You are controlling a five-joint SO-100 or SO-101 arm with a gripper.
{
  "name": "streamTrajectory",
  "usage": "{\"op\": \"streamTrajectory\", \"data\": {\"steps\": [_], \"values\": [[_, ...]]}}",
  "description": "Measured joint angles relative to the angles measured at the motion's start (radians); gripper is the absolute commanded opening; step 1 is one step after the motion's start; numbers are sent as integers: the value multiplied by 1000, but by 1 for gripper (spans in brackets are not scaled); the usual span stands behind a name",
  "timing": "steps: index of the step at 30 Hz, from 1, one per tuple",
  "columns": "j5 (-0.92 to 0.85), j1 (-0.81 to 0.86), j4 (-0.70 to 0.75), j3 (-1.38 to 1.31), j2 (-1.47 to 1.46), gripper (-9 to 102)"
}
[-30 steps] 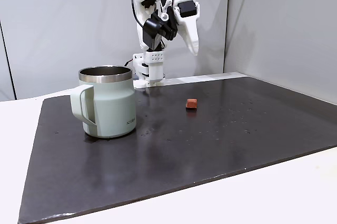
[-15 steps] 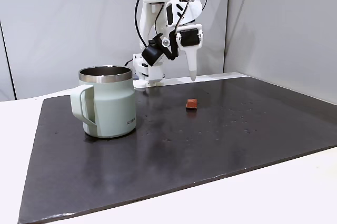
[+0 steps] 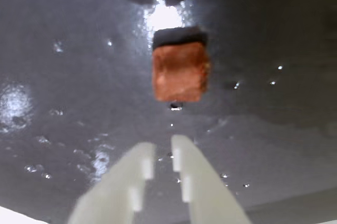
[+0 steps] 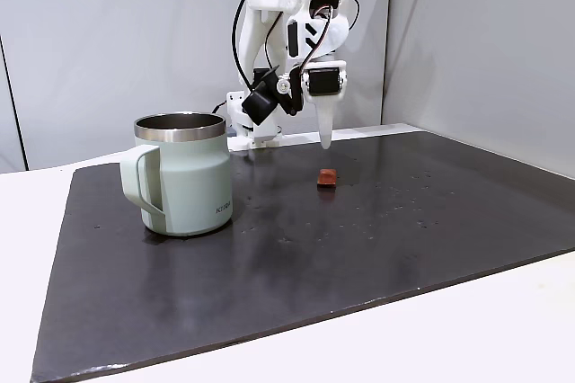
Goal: Grasp a cube and put it in the cup.
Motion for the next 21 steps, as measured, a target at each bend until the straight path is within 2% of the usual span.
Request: {"op": "streamTrajectory", "data": {"steps": [5, 21], "values": [[-2, 5, 28, -3, -15, 28], [-41, -8, 54, -40, -127, 30]]}}
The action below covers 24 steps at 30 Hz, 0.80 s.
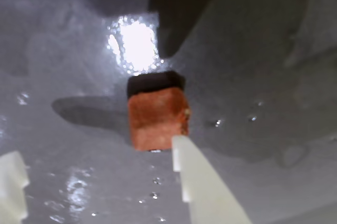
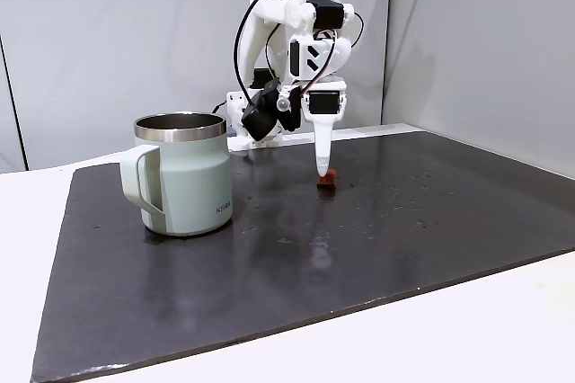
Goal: Grasp a cube and put it in the cup.
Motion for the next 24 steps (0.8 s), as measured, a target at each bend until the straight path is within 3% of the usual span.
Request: {"op": "streamTrajectory", "data": {"steps": [24], "values": [[-46, -2, 2, -35, -152, 27]]}}
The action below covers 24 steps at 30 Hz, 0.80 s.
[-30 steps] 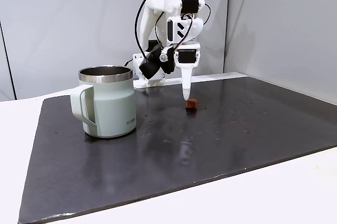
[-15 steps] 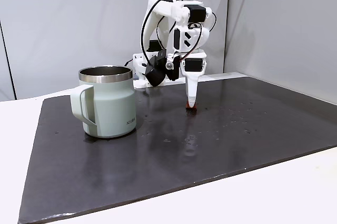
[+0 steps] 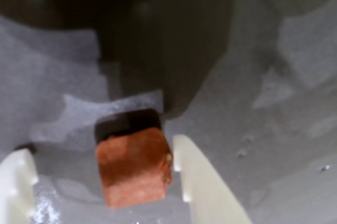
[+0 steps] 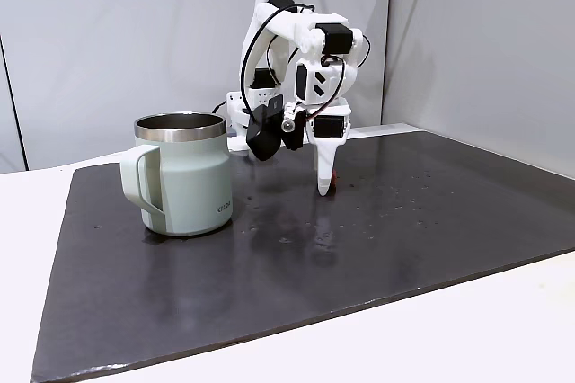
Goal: Grasp a cube and put it in the cup.
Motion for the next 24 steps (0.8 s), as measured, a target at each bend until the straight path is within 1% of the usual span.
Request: {"op": "streamTrajectory", "data": {"steps": [10, 18, 21, 24], "values": [[5, -17, -2, -48, -37, 23], [-8, -40, -2, -75, -57, 10], [-8, -40, -2, -75, -57, 8], [-8, -40, -2, -75, -57, 7]]}}
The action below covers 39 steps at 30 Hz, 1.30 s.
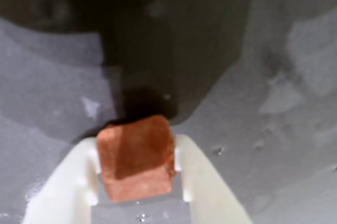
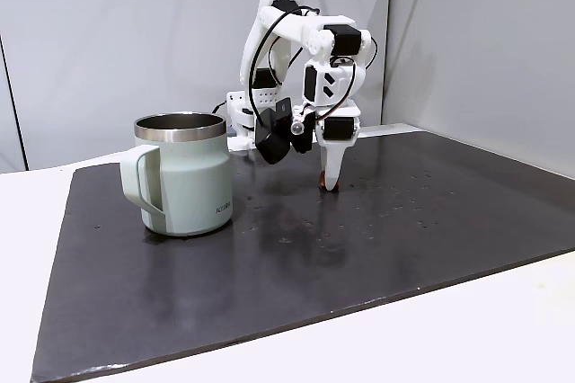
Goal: Grasp a cube and put it in the cup.
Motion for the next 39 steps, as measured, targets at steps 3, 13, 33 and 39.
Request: {"op": "streamTrajectory", "data": {"steps": [3, 13, 33, 39], "values": [[0, -5, 0, 0, 0, 7], [-5, -31, 98, -81, 106, 7], [-57, -9, 299, -268, 486, 6], [-137, 144, 299, -291, 491, 6]]}}
